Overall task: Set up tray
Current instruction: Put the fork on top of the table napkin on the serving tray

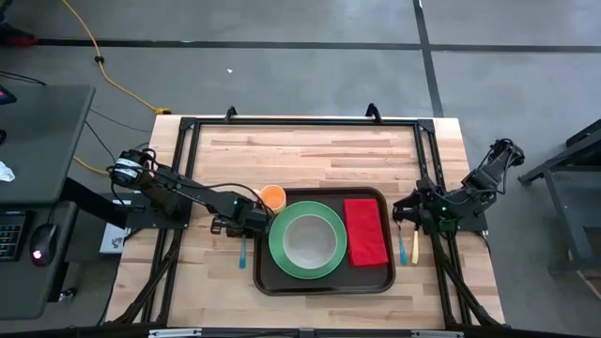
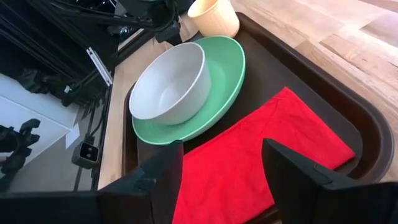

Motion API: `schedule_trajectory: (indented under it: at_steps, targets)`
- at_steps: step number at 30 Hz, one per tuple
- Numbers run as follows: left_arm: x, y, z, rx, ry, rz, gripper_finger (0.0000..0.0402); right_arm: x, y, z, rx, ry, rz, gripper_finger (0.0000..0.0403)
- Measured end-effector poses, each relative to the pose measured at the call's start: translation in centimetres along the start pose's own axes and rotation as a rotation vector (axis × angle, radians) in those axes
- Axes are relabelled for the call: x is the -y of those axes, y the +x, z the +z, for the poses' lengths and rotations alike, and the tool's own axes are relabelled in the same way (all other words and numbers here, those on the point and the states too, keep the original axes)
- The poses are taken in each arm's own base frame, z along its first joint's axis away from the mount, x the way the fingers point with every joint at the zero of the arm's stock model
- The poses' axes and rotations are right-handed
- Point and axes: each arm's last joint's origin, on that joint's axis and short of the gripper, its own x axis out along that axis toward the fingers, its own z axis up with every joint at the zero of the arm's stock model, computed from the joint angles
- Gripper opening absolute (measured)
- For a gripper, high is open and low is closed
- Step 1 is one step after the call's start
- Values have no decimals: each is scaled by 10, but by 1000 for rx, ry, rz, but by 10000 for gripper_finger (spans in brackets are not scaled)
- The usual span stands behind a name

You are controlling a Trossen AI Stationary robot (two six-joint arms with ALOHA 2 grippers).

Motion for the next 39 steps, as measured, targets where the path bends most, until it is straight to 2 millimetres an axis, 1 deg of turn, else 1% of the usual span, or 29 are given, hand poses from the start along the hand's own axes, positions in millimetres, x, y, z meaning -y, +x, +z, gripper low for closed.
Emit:
schedule_trajectory:
  at_steps: [9,11,13,18,20,23,27,30,35,39]
  targets:
    - [-1,0,-1,-14,-7,13,28,0,0,0,-3,1,2,197]
    - [-1,0,-1,-14,-8,15,13,0,0,0,-3,1,2,197]
    - [-2,0,-1,-14,-9,20,12,0,0,0,-3,1,2,197]
    - [-4,0,-1,-38,-17,44,30,0,0,0,-16,1,11,197]
    - [-5,0,-1,-49,-23,59,27,0,0,-1,-21,1,14,197]
    - [-8,-2,-2,-55,-24,74,12,0,0,-1,-22,1,15,197]
    - [-11,-8,-2,-54,-29,62,11,0,0,-1,-22,1,15,197]
    - [-17,-12,-2,-37,-40,90,16,0,0,-1,-22,1,15,197]
    - [-26,-23,-12,-21,-34,93,10,0,0,-1,-22,1,15,197]
    - [-33,-35,-24,-3,-53,50,10,0,0,-1,-20,1,14,197]
